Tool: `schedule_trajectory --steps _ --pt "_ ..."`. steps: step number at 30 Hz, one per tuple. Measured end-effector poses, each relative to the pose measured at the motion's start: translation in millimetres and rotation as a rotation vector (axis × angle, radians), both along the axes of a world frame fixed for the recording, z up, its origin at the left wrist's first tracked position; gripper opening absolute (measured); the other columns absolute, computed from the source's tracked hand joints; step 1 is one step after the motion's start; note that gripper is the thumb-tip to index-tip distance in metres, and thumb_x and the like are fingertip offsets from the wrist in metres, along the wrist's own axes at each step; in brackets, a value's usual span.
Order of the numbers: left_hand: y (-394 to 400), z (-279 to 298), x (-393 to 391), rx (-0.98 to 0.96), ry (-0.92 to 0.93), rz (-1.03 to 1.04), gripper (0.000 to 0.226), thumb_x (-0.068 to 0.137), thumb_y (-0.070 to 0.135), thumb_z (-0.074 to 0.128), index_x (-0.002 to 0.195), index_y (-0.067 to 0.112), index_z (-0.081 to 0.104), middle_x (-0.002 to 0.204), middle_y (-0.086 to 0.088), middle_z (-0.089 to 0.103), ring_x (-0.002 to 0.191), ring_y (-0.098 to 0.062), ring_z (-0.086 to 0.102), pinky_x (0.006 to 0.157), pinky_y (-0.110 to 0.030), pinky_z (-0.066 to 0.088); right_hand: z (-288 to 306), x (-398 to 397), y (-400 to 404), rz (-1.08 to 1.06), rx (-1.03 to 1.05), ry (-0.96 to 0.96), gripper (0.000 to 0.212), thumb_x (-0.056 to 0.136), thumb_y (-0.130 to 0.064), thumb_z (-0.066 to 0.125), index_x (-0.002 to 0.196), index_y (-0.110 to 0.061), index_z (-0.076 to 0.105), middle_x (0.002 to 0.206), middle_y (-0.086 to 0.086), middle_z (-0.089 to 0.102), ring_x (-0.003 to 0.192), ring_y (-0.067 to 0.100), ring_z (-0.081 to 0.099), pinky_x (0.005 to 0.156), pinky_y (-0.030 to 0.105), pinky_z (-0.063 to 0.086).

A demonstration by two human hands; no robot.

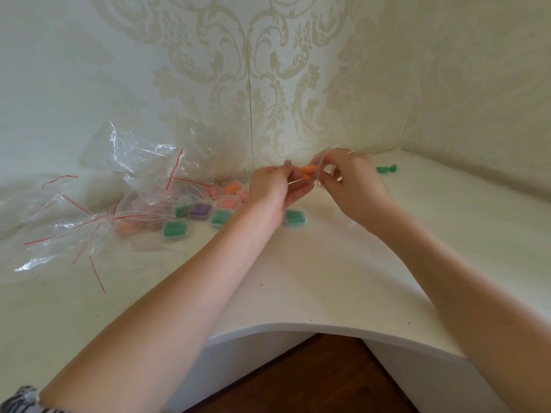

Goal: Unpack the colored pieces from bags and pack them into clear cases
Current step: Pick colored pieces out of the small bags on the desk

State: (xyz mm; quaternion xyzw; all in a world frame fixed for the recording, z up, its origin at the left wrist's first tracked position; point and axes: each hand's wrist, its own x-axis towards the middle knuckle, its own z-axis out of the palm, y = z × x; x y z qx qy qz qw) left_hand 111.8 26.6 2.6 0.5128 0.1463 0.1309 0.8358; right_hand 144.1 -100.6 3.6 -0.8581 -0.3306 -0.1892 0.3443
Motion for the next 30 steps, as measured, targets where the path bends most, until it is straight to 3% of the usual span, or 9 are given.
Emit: schedule_trajectory --steps 3,7,10,16,18,21,25,27,30 --pt "0 0 0 -0.008 -0.012 -0.028 0.030 0.100 0.009 0.045 0.072 0.001 0.054 0.069 -0.011 0.067 0.056 -0.018 0.067 0.063 -0.030 0.060 1 -1 -3 -0.069 -0.074 -0.083 0.013 0.094 -0.033 0.051 0.085 -0.028 0.059 0.098 -0.013 0.062 0.073 0.011 0.054 0.061 0.030 0.041" --pt "-2 -2 -1 0.162 -0.063 -0.047 0.025 0.099 0.010 0.047 0.079 0.000 0.058 0.066 -0.008 0.069 0.064 -0.018 0.068 0.068 -0.028 0.060 5 -1 -12 -0.162 -0.230 -0.126 0.024 0.098 -0.035 0.043 0.109 -0.029 0.063 0.083 -0.013 0.049 0.074 0.011 0.047 0.059 0.029 0.031" --pt "0 -5 -1 0.201 -0.069 -0.035 0.028 0.098 0.011 0.049 0.073 0.003 0.059 0.068 -0.008 0.069 0.067 -0.019 0.067 0.067 -0.027 0.059 7 0 -16 -0.173 -0.330 -0.140 0.029 0.099 -0.039 0.040 0.118 -0.030 0.060 0.087 -0.008 0.052 0.079 0.016 0.050 0.061 0.029 0.031" --pt "3 -5 1 0.096 0.010 0.043 0.028 0.098 0.012 0.050 0.073 0.001 0.058 0.059 -0.008 0.064 0.054 -0.016 0.066 0.058 -0.026 0.058 -3 -1 -7 -0.052 -0.292 -0.374 0.023 0.095 -0.037 0.044 0.099 -0.023 0.062 0.099 -0.002 0.061 0.085 0.024 0.056 0.058 0.029 0.029" --pt "3 -5 2 0.048 0.029 0.070 0.029 0.098 0.012 0.050 0.073 0.001 0.058 0.060 -0.009 0.064 0.052 -0.016 0.065 0.060 -0.028 0.059 -5 -1 -4 -0.005 -0.271 -0.426 0.031 0.093 -0.042 0.036 0.094 -0.023 0.061 0.095 -0.002 0.063 0.079 0.026 0.056 0.054 0.028 0.032" --pt "6 -4 3 0.073 0.030 0.145 0.029 0.099 0.012 0.048 0.072 0.002 0.056 0.061 -0.009 0.064 0.052 -0.018 0.065 0.058 -0.028 0.059 -6 -2 -3 0.034 -0.203 -0.467 0.026 0.095 -0.036 0.040 0.096 -0.020 0.060 0.094 -0.002 0.061 0.077 0.026 0.057 0.050 0.030 0.042" --pt "19 -2 5 0.176 -0.029 0.361 0.021 0.098 0.003 0.042 0.078 0.007 0.047 0.075 -0.010 0.057 0.046 -0.012 0.064 0.046 -0.022 0.053 -2 -9 -4 0.074 0.088 -0.300 0.023 0.098 -0.037 0.039 0.097 -0.019 0.054 0.100 -0.007 0.059 0.075 0.018 0.058 0.058 0.039 0.050" --pt "27 1 5 0.309 -0.085 0.499 0.018 0.096 0.000 0.039 0.086 0.014 0.044 0.084 -0.006 0.056 0.055 -0.013 0.066 0.040 -0.022 0.047 0 -6 -8 0.032 0.194 -0.193 0.015 0.099 -0.034 0.040 0.093 -0.022 0.047 0.101 -0.011 0.059 0.073 0.017 0.057 0.064 0.043 0.050" --pt "44 6 1 0.483 -0.208 0.724 0.025 0.089 -0.006 0.033 0.105 0.011 0.043 0.089 0.000 0.052 0.078 -0.021 0.067 0.057 -0.035 0.055 1 3 -15 -0.050 0.186 -0.130 0.014 0.100 -0.030 0.040 0.091 -0.020 0.044 0.104 -0.009 0.062 0.072 0.020 0.056 0.068 0.045 0.050"
